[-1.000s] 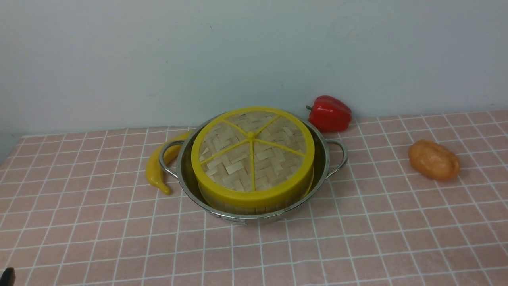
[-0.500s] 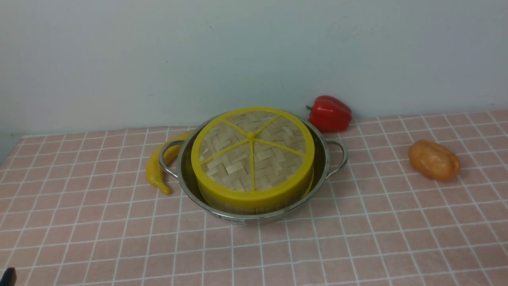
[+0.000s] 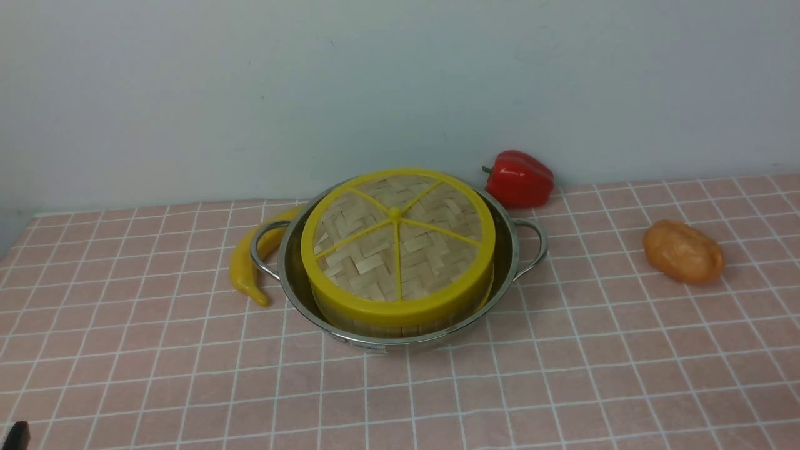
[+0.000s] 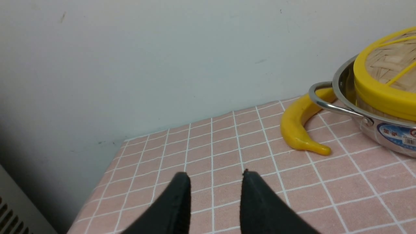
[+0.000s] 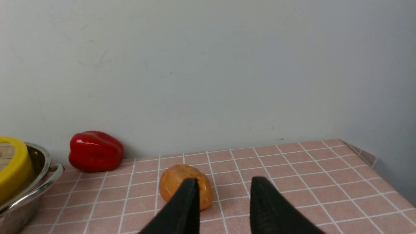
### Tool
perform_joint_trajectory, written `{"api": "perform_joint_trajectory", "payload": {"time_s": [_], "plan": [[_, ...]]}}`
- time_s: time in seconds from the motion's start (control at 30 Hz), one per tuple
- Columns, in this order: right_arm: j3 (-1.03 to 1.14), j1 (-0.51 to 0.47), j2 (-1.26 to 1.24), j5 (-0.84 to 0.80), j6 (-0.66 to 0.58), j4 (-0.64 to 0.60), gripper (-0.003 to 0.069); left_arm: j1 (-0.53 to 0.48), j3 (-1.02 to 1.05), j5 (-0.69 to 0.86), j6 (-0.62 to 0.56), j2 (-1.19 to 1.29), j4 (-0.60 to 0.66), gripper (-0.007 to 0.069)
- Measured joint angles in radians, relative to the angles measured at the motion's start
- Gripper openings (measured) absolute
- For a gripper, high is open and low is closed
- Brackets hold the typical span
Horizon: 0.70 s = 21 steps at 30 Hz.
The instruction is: Place the steamer in the pot on the pink tablecloth, and put the lid on the steamer.
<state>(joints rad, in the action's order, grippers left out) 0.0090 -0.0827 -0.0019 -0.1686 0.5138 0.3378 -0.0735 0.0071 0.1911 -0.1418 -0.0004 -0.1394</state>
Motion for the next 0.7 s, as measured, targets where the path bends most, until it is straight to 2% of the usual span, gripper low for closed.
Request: {"api": "perform_joint_trajectory", "payload": {"time_s": [0.7], "plan": [[0.000, 0.000, 0.000, 0.000, 0.003, 0.000, 0.0242, 0.000, 0.000, 0.000, 0.001, 0.000, 0.000, 0.0242]]}}
